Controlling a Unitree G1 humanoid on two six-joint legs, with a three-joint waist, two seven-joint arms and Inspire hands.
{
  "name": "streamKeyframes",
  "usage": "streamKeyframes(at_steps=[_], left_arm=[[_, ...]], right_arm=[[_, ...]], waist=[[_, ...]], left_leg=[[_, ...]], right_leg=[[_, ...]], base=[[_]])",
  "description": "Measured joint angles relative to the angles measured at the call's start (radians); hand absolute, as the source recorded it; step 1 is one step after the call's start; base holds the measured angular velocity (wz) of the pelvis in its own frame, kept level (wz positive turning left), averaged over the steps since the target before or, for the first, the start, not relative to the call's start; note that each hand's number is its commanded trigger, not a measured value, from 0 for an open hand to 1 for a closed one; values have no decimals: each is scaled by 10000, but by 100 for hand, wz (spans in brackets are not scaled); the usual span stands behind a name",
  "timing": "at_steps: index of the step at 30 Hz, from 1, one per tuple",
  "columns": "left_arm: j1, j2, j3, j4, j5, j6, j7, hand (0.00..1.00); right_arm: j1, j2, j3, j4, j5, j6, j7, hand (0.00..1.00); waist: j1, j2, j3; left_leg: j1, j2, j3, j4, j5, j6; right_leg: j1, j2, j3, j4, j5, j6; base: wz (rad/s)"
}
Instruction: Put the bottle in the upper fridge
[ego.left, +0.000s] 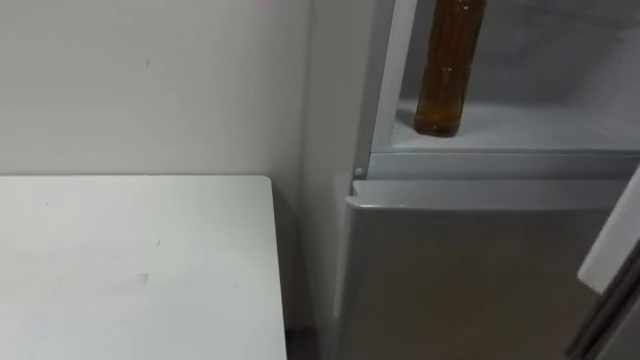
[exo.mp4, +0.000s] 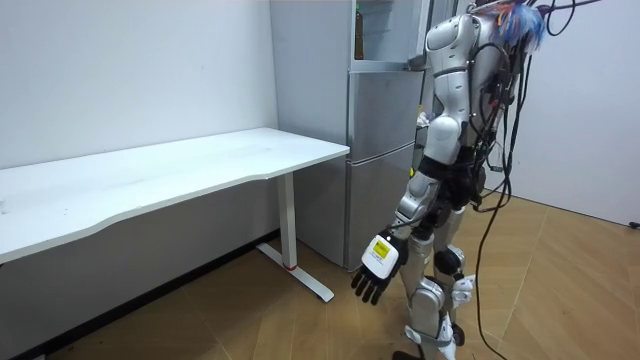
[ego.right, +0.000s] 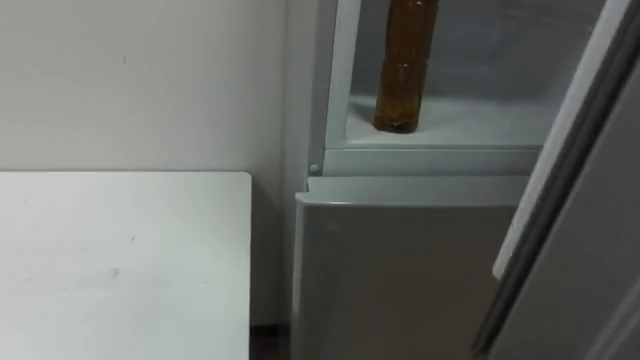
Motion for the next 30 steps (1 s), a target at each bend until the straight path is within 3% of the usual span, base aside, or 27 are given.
streamKeyframes(at_steps=[11,15,24,30], left_arm=[[-67,28,-253,376,23,-13,81,0],[-124,46,-453,434,24,-13,58,0],[-228,28,-644,463,240,-16,0,0],[-343,25,-894,674,238,-64,-1,0]], right_arm=[[-328,1,1127,-99,-760,-24,699,0],[-329,1,1446,-98,-789,-15,1148,0],[-541,0,1984,-92,-838,-13,1961,0],[-553,1,2935,-83,-791,-12,2583,0]], waist=[[35,40,77],[213,-7,106],[523,27,96],[716,39,80]], left_leg=[[6,13,2,4,0,0],[-4,7,1,5,0,0],[-14,10,-21,49,0,0],[25,7,-115,118,0,0]], right_leg=[[8,10,15,9,3,-5],[6,2,7,-2,3,-5],[22,3,-5,-20,3,-6],[146,-19,-87,-38,7,-9]], base=[[0],[0],[0],[5]])
